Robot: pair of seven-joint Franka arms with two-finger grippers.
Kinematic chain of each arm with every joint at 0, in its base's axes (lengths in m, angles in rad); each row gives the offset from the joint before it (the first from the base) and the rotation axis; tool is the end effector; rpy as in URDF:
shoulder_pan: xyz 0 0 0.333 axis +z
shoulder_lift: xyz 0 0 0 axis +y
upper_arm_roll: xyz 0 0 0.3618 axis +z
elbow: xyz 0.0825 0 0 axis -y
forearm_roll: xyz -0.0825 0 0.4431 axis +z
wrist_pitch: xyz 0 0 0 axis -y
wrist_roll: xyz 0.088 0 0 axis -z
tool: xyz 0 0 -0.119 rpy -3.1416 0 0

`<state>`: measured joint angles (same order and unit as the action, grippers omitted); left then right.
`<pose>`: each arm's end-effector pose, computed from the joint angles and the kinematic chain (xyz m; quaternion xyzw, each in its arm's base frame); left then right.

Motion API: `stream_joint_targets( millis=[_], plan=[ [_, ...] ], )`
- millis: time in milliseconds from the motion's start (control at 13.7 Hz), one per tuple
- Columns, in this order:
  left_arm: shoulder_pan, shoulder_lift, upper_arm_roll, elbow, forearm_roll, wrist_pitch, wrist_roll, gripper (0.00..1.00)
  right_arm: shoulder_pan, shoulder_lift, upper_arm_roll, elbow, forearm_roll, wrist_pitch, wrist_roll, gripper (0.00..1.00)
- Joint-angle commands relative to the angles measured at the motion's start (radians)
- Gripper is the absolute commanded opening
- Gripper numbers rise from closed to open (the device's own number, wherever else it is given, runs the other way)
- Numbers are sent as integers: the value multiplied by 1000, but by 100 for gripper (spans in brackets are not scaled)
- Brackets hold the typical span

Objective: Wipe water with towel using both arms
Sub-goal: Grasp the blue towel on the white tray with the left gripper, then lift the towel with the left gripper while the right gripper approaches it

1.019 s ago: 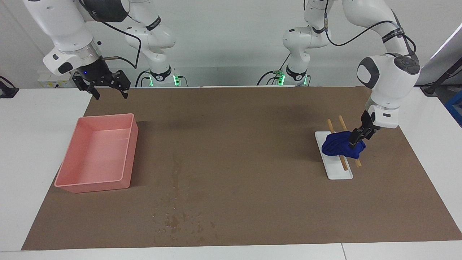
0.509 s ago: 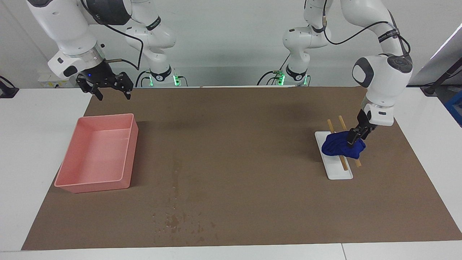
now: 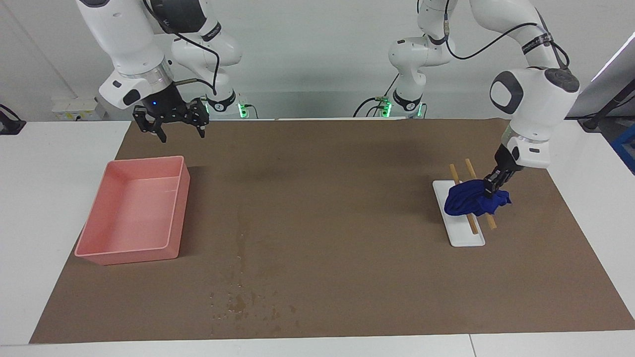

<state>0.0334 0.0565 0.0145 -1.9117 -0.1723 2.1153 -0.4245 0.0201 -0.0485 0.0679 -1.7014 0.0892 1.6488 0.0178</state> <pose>0.6478 0.0213 0.4901 0.9569 0.2704 0.0577 0.0886 0.5975 0.0636 0.6252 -0.9986 -0.0315 0.0044 0.0426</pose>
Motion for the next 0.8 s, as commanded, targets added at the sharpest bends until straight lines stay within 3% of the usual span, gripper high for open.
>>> stream_joint_targets(
  millis=[0,146,364,728],
  plan=[
    [8,3,4,106,-142,-136,-118,0,4,-17,-2,-61,64,40,121,100],
    [-7,-29,-5,108,-203,-141,-376,0,11,-17,-2,-89,141,45,259,100],
    [-13,-82,-37,99,-416,-185,-646,0,31,-17,-2,-132,262,66,463,100],
    [-49,-104,-154,97,-486,-170,-936,0,81,-17,-2,-207,473,190,816,100]
  ],
)
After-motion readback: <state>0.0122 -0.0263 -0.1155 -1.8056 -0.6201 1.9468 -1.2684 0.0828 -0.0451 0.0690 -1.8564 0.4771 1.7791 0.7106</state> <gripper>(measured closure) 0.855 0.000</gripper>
